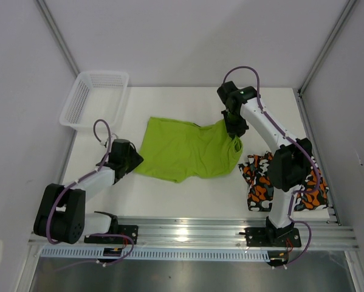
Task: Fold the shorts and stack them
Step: Fold the shorts
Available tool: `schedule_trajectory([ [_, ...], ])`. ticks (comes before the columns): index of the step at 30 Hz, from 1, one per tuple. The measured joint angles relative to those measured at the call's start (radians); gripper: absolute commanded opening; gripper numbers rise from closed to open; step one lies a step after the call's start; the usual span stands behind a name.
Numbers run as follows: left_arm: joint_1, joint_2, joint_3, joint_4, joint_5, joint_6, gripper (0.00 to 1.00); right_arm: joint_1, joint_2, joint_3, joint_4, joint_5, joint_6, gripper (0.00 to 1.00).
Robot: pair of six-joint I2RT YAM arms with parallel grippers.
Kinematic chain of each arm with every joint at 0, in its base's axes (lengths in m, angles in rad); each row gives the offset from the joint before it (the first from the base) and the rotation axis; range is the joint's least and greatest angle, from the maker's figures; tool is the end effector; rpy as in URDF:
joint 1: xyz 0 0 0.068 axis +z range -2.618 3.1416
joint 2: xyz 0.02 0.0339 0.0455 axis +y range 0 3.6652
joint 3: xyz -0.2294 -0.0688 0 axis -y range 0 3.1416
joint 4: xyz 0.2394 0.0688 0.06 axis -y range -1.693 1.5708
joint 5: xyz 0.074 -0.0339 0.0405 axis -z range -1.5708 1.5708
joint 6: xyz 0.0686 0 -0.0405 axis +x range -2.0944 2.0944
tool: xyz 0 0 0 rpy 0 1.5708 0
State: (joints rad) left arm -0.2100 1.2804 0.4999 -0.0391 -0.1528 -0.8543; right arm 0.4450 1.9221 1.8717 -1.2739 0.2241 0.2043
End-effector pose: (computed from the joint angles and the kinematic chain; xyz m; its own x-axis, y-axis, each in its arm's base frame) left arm 0.2598 -0.0447 0.1038 -0.5482 -0.6452 -0.5321 -0.4705 0.7640 -0.4416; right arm 0.3454 0.1478 0.2401 -0.9323 -0.2255 -0.2827 -0.1855 0.9693 -0.1615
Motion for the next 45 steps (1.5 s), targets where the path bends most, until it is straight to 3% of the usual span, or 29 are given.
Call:
schedule_trajectory([
  [2,0.000,0.002,0.000,0.008,0.013,0.001,0.54,0.000,0.000,0.000,0.000,0.000,0.000,0.00],
  [5,0.000,0.022,0.000,0.030,0.031,0.003,0.43,0.000,0.000,0.000,0.000,0.000,0.000,0.00],
  [13,-0.002,0.062,-0.032,0.088,0.061,0.014,0.01,0.000,0.000,0.004,-0.002,0.000,0.000,0.00],
  [17,-0.051,0.043,-0.073,0.134,0.059,0.000,0.00,0.001,0.001,0.051,-0.033,-0.001,0.001,0.00],
  [23,-0.225,0.029,-0.138,0.237,0.035,-0.074,0.00,0.019,0.001,0.163,-0.055,-0.013,0.010,0.00],
  [28,-0.267,0.005,-0.180,0.282,0.020,-0.117,0.00,0.071,0.021,0.217,-0.063,-0.018,0.045,0.00],
  [37,-0.347,-0.111,-0.235,0.215,-0.048,-0.138,0.00,0.164,0.195,0.394,-0.072,-0.047,0.156,0.00],
  [45,-0.384,-0.151,-0.238,0.155,-0.103,-0.140,0.00,0.221,0.248,0.411,-0.071,-0.125,0.227,0.00],
])
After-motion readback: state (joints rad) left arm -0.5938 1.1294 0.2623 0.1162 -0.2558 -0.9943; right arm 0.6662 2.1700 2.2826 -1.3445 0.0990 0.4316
